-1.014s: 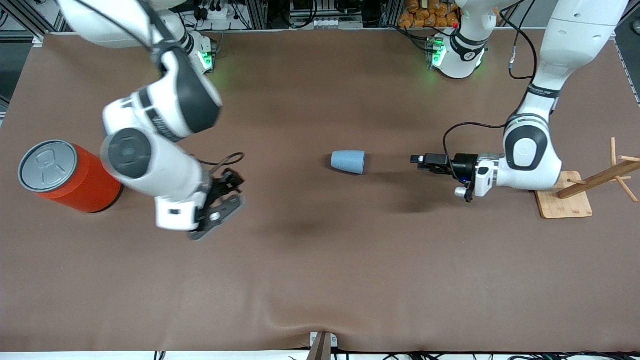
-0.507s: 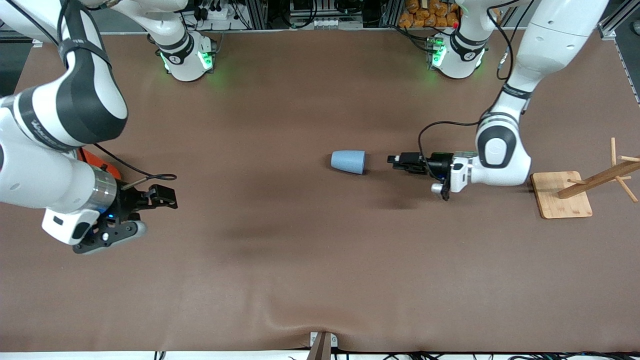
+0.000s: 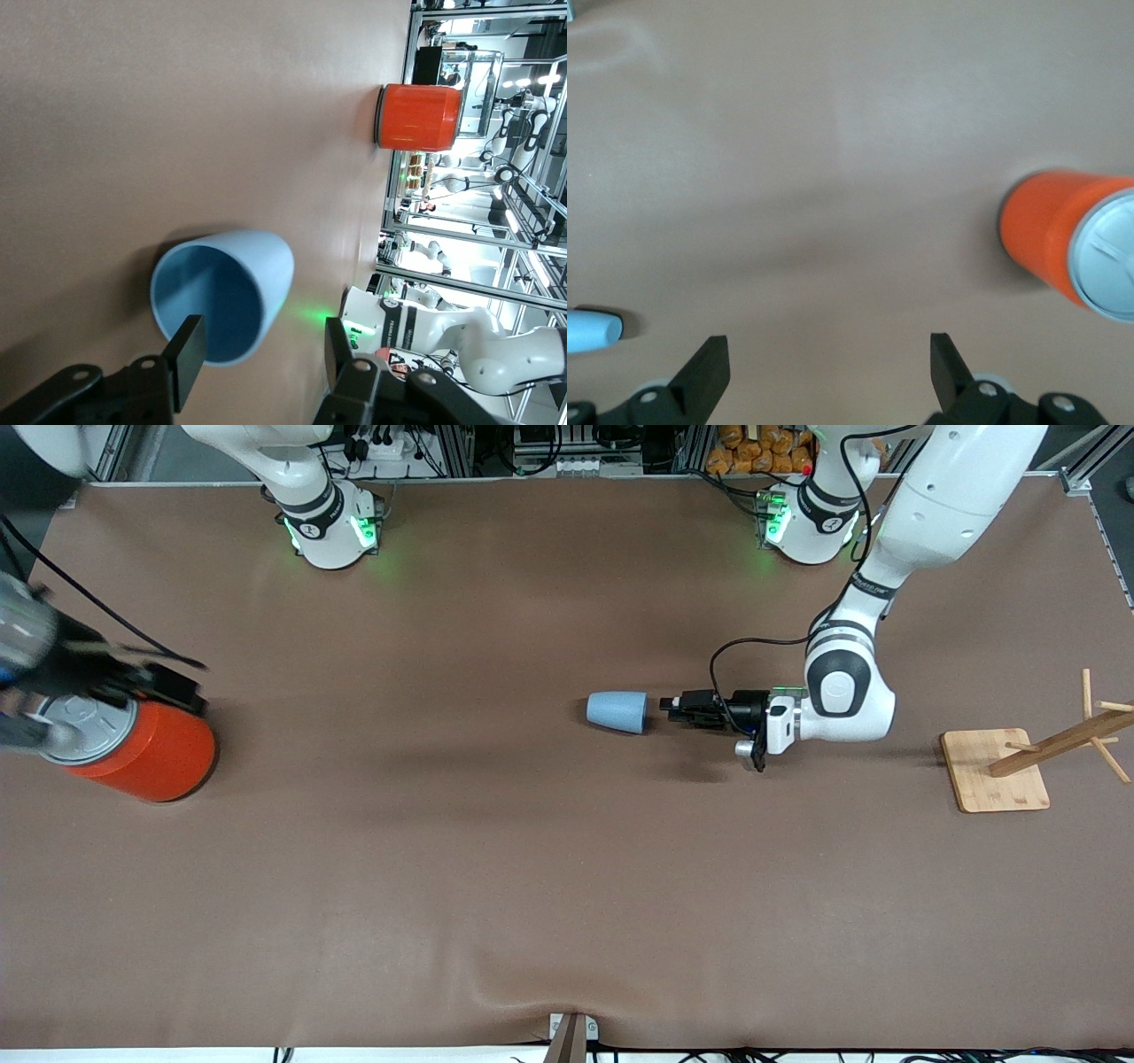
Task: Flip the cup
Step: 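Grasp the cup rim with the left gripper and pull it toward the stand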
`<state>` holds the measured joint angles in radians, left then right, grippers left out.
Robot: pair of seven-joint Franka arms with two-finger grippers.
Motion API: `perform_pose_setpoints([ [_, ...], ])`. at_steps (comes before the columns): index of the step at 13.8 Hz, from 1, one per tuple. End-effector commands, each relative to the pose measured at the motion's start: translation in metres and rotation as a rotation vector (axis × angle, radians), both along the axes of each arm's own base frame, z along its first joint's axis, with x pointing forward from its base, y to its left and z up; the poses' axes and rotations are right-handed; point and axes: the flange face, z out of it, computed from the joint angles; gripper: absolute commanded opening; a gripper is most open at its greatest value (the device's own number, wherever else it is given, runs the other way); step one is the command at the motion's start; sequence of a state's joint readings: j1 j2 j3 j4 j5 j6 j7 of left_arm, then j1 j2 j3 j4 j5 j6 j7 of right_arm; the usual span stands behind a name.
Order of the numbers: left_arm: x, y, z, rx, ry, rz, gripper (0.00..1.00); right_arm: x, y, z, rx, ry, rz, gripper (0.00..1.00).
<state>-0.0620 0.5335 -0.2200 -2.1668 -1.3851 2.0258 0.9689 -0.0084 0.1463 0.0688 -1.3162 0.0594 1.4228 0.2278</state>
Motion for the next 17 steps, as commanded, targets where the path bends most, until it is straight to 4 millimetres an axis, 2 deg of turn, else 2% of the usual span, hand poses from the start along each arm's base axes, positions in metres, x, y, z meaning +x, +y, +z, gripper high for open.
perform_pose_setpoints([
  [1, 0.000, -0.006, -0.001, 0.004, -0.026, 0.011, 0.59, -0.049, -0.007, 0.011, 0.009, -0.016, -0.014, 1.00],
  [4, -0.003, -0.016, 0.000, -0.005, -0.022, 0.017, 0.57, -0.051, -0.007, 0.013, -0.059, -0.038, -0.003, 1.00],
  [5, -0.002, -0.017, -0.001, 0.000, -0.023, 0.025, 0.56, -0.055, -0.007, 0.017, -0.061, -0.039, -0.003, 1.00],
  [13, -0.008, -0.035, -0.005, 0.010, -0.016, 0.049, 0.50, -0.051, -0.003, 0.015, -0.077, -0.043, 0.009, 1.00],
  [17, -0.011, -0.043, -0.005, 0.011, -0.014, 0.055, 0.46, -0.051, -0.009, 0.015, -0.076, -0.046, 0.055, 1.00],
])
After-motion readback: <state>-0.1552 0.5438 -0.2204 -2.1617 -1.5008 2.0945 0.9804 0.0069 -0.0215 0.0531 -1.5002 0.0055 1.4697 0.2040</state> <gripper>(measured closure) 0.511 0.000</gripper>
